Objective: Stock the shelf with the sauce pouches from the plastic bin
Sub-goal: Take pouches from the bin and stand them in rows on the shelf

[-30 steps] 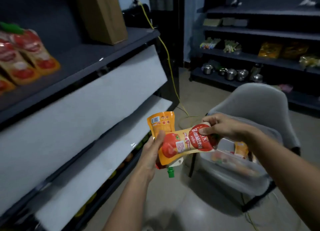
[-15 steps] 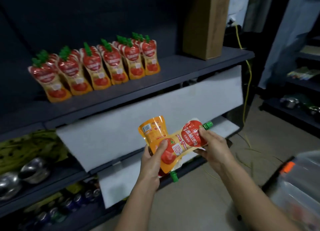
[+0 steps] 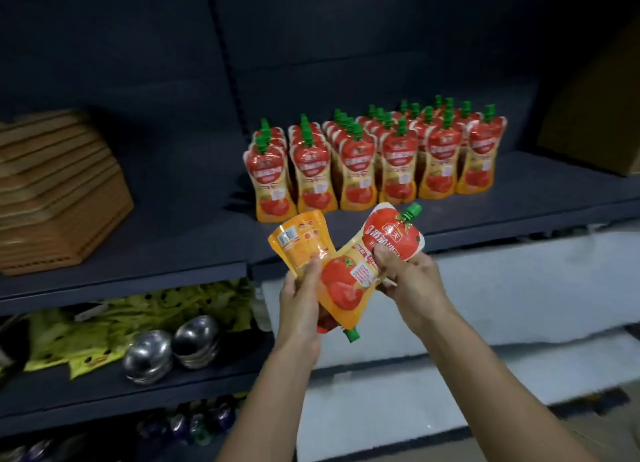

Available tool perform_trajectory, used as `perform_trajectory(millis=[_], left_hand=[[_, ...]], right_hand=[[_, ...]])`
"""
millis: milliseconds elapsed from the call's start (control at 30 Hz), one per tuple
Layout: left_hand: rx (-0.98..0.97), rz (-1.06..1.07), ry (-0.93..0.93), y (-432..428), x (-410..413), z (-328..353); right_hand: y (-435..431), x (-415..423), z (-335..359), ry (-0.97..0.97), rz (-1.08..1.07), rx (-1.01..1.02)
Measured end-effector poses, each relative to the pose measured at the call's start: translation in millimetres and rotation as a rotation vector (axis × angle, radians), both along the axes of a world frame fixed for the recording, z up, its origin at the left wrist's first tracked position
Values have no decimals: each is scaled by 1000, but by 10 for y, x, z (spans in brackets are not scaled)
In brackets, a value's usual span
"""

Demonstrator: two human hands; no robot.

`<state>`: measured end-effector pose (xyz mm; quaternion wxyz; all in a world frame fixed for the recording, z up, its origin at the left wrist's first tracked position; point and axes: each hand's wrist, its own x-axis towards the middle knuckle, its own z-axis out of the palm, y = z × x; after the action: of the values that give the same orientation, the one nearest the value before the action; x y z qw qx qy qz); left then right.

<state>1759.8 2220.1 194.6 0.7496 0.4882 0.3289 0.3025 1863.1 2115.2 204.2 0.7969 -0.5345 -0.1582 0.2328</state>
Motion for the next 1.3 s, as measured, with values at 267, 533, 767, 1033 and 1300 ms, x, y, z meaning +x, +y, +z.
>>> perform_trajectory(millis=[267,533,767,1033,1300], left_hand=[[50,236,89,922,-323,29],[17,249,150,1248,-480,76],[0,184,117,1401,-552,151],[2,168,73,1340,-553,198],[-61,203,13,1200,-445,328]], right_hand=[[1040,383,458,-246,-12,-14],[1864,548,431,-497,169,-133],[2215,658,464,-443,356,-159],[2139,600,419,-409,162,-207],[1541,161,102,-1409,311,-247]])
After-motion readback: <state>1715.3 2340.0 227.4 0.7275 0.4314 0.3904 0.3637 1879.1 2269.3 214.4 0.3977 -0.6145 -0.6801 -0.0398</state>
